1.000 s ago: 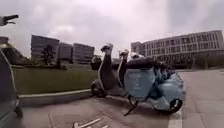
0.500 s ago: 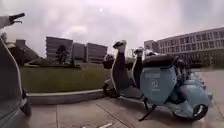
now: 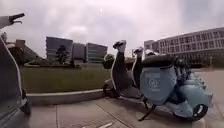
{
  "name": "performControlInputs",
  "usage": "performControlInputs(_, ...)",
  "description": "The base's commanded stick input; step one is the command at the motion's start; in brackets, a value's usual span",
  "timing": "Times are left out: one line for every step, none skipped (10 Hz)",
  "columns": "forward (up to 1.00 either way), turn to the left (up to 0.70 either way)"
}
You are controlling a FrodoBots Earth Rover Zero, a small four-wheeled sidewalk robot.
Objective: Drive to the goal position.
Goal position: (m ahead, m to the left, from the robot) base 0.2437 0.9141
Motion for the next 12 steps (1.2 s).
performControlInputs(0.0, 0.5)
performControlInputs(0.0, 0.5)
performControlInputs(0.03, 0.5)
performControlInputs(0.41, 0.49)
performControlInputs(0.5, 0.49)
performControlInputs(0.5, 0.49)
performControlInputs(0.47, 0.46)
performControlInputs(0.16, 0.49)
performControlInputs(0.0, 0.5)
performControlInputs(0.0, 0.5)
performControlInputs(0.0, 0.5)
performControlInputs(0.0, 0.5)
